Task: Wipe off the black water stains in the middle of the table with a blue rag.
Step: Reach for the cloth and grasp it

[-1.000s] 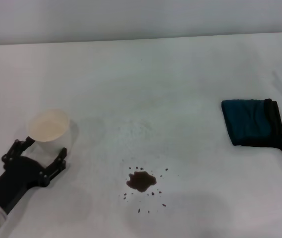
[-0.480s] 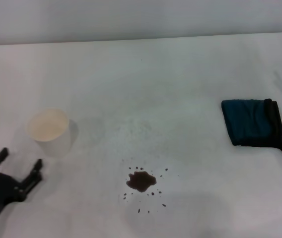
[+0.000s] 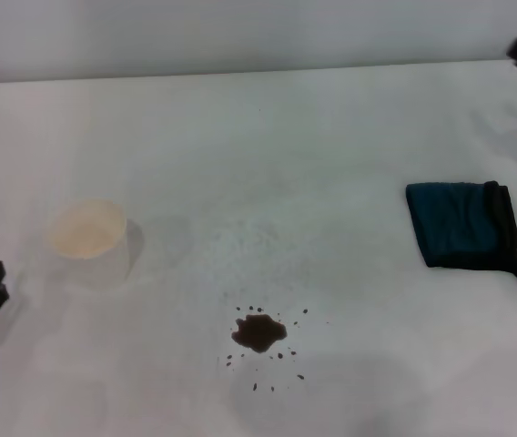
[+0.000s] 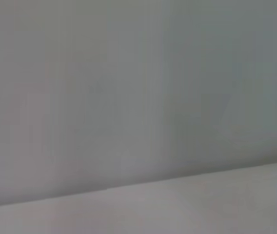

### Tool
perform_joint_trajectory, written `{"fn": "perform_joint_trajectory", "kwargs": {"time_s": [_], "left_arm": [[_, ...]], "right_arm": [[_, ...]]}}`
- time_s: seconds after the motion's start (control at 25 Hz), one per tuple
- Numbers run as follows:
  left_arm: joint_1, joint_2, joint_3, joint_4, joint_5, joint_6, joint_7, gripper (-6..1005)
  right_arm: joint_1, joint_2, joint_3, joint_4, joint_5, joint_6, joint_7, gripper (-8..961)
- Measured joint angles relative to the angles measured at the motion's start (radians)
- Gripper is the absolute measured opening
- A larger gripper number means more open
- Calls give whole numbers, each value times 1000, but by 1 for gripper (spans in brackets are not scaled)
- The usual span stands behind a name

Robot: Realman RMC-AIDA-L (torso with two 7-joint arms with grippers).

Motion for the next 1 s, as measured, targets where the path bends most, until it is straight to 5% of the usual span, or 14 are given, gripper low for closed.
{"fn": "perform_joint_trajectory", "kwargs": {"time_s": [0.12, 0.32, 0.44, 0.56, 0.88, 1.0], "left_arm": [[-17, 0, -12, -13, -5, 1, 11, 877], [-48, 4, -13, -33, -5, 27, 13, 877], [-65, 5, -14, -54, -5, 60, 14, 877], [-73, 5, -14, -59, -5, 69, 14, 877], [-87, 5, -14, -91, -76, 137, 16, 876], [-107, 5, -15, -115, -81, 138, 16, 876]], "right_arm": [[19, -31, -113, -109, -122, -32, 292, 851], [88, -114, -243, -256, -457, -8, 839, 781], [147, -135, -276, -332, -733, 83, 1093, 765], [174, -116, -276, -442, -959, 155, 1277, 766], [212, 16, -309, -757, -1492, 362, 1626, 736], [232, 13, -454, -767, -1572, 406, 1773, 724]]}}
